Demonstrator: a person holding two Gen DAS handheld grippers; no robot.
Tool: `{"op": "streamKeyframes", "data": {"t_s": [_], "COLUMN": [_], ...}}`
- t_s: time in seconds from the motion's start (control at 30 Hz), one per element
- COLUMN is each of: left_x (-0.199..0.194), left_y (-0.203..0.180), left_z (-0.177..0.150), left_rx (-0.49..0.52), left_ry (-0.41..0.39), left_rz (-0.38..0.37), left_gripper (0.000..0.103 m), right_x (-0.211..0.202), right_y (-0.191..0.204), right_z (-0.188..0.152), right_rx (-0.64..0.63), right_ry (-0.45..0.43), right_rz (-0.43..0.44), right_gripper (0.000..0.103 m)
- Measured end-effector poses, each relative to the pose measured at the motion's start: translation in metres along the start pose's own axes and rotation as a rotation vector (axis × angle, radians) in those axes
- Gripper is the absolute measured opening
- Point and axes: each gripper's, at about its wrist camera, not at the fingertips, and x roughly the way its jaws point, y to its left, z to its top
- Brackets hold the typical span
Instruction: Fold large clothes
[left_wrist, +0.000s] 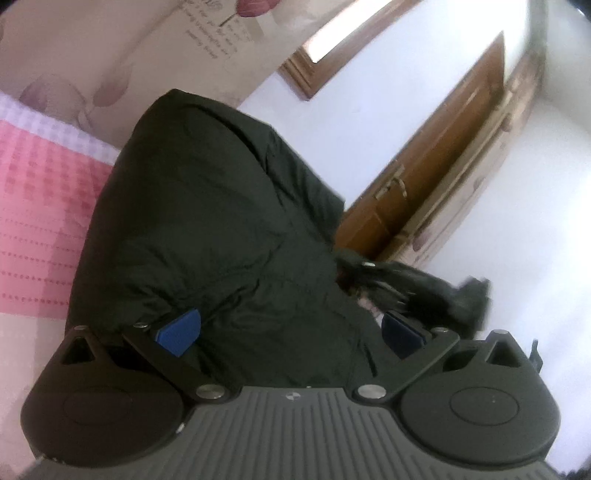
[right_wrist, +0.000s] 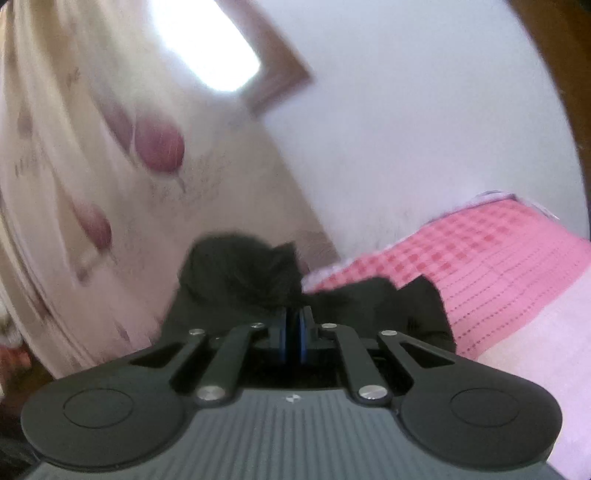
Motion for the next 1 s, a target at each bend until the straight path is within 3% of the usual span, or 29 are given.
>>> {"op": "streamKeyframes", "data": {"t_s": [0.1,0.17,0.2,0.3,0.47,0.53,0.63,0.67,0.73,0.87,1.0], "left_x": [-0.001,-0.001,-0.001,-0.002,0.001,0.002,0.002,0.002,0.001,-0.006,-0.014], "left_y": [0.009,0.011,0.010,0.007,0.004,0.004,0.005,0.007,0.010,0.008,-0.011], "left_z": [0.001,0.001,0.001,-0.001,-0.002,-0.002,-0.003,-0.003,-0.002,0.004,0.012], "left_rx": [-0.049,-0.056,-0.051,-0.035,-0.003,0.002,0.002,-0.004,-0.015,-0.060,-0.062], "left_ry": [-0.016,-0.016,-0.015,-0.017,-0.001,0.000,-0.003,-0.007,-0.013,-0.020,-0.049], "left_rz": [-0.006,-0.007,-0.005,0.001,0.010,0.014,0.029,0.031,0.035,-0.008,-0.037], "left_gripper": [0.103,0.103,0.103,0.103,0.103,0.103,0.103,0.103,0.103,0.103,0.103], "right_x": [-0.026,-0.036,-0.041,-0.044,-0.010,0.009,0.038,0.045,0.058,0.067,0.047], "right_y": [0.001,0.008,0.011,0.018,0.030,0.049,0.078,0.086,0.096,0.099,0.118], "right_z": [0.011,0.012,0.012,0.001,-0.016,-0.018,-0.019,-0.020,-0.026,-0.034,-0.016], "right_rx": [0.030,0.022,0.016,0.033,0.087,0.058,-0.028,-0.075,-0.186,-0.349,-0.447], "right_ry": [-0.025,-0.004,0.013,0.088,0.219,0.253,0.291,0.291,0.304,0.289,0.196], "right_rz": [-0.031,-0.039,-0.060,-0.090,-0.083,-0.082,-0.049,-0.037,-0.055,-0.044,-0.026], "right_gripper": [0.030,0.082,0.088,0.090,0.092,0.103,0.102,0.086,0.043,0.025,0.019]}}
